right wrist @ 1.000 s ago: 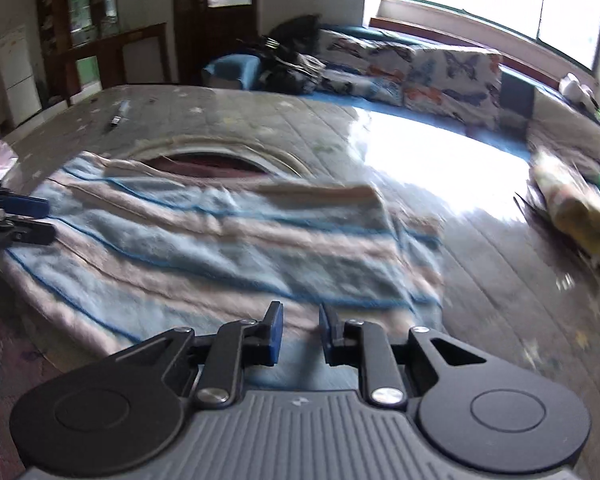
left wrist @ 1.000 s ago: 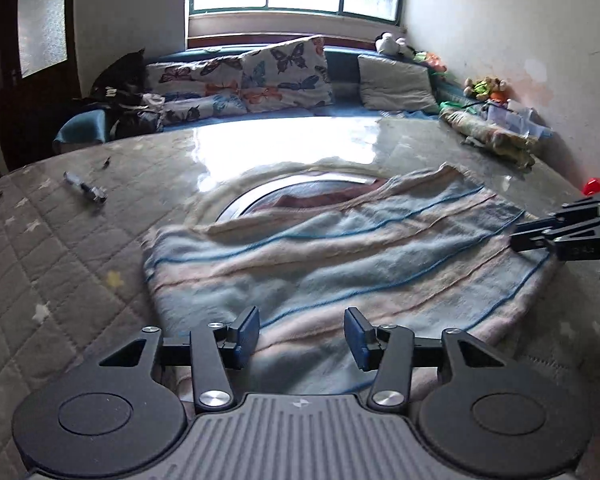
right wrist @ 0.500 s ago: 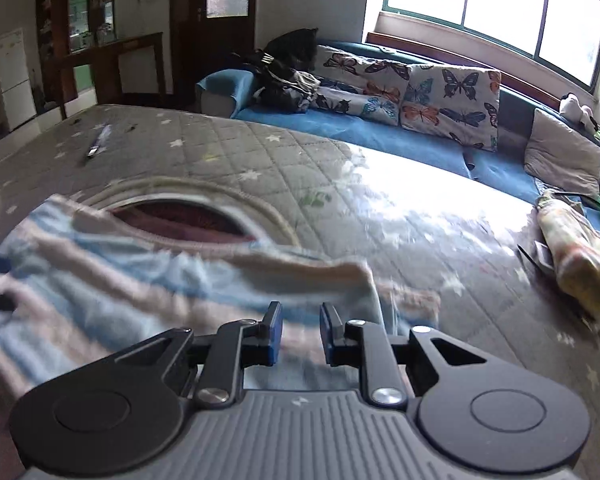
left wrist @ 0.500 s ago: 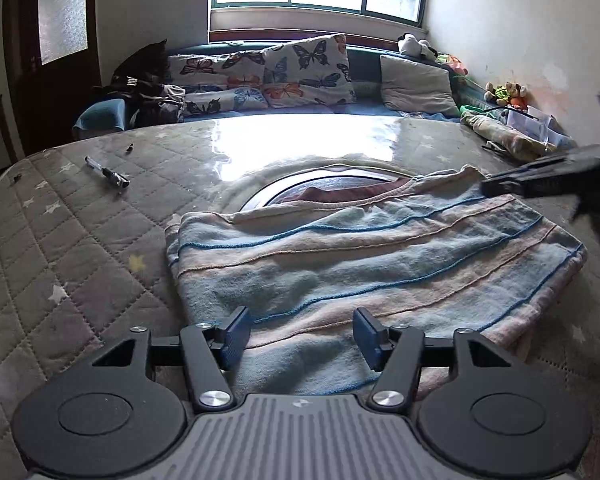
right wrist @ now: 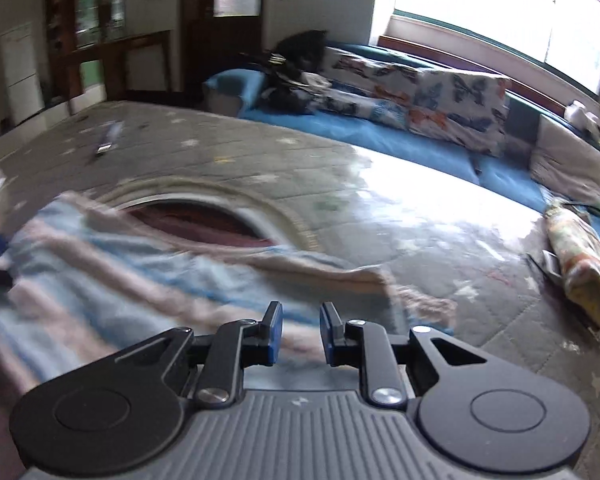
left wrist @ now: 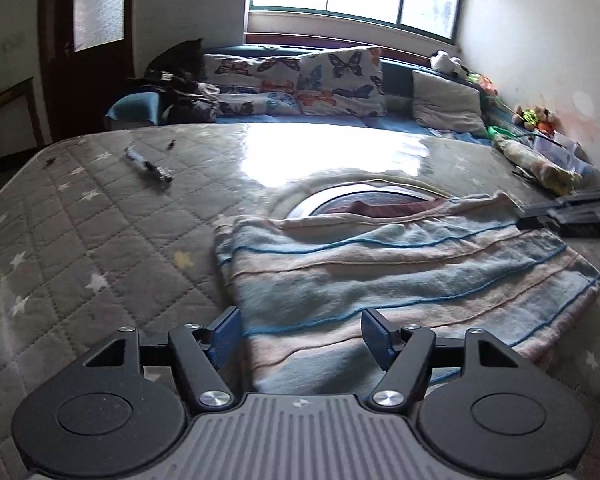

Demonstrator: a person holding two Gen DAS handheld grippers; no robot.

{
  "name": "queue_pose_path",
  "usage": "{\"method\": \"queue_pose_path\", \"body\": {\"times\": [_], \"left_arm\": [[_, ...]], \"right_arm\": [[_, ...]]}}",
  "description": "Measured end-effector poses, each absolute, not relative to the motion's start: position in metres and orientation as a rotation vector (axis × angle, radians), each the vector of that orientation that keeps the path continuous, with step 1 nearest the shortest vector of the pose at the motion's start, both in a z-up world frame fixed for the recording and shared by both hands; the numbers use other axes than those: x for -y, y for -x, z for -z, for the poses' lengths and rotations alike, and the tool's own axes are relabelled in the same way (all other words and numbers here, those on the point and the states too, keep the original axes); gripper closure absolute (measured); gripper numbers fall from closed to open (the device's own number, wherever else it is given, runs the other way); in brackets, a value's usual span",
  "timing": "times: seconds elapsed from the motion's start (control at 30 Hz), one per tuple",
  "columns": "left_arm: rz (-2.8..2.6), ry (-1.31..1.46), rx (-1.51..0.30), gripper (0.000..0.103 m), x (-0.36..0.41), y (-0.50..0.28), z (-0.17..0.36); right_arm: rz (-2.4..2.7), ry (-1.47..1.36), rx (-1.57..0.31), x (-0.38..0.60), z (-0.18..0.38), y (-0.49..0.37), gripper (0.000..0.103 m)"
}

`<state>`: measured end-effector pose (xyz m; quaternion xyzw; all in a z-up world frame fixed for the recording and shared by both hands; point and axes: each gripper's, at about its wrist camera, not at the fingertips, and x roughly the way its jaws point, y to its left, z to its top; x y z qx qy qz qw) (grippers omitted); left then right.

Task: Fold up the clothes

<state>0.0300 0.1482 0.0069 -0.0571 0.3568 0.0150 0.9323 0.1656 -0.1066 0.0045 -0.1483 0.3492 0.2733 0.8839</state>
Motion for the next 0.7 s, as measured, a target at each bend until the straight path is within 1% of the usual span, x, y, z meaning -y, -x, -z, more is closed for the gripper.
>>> {"method": "queue_pose_path", "body": {"times": [0.17, 0.2, 0.3, 0.37, 0.43, 0.7], "left_arm": [[-0.068, 0.154, -0.743, 0.036, -0.162, -0.022, -0.005], [-0.07, 0.165, -0.749, 0.04, -0.165, -0.021, -0.004], [-0.076, 0.191, -0.762, 0.044, -0.17, -0.019, -0.003], [-0.082, 0.209, -0.764, 0.045, -0.173, -0.019, -0.004], [-0.086, 0.231, -0.765, 0.046, -0.177, -0.018, -0.005], [-0.087, 0.33, -0.773, 0.043, -0.192, -0.014, -0.01]], "right_arm": [[-0.701, 0.387, -0.71, 0.08, -0.01, -0.12, 0.083], [-0.731, 0.4, -0.707, 0.072, -0.011, -0.112, 0.083], [-0.825, 0.432, -0.697, 0.049, -0.012, -0.089, 0.083], [-0.875, 0.455, -0.688, 0.035, -0.011, -0.077, 0.082], [-0.94, 0.495, -0.669, 0.015, -0.008, -0.062, 0.078], [-1.083, 0.606, -0.602, -0.044, 0.005, -0.025, 0.077]]}}
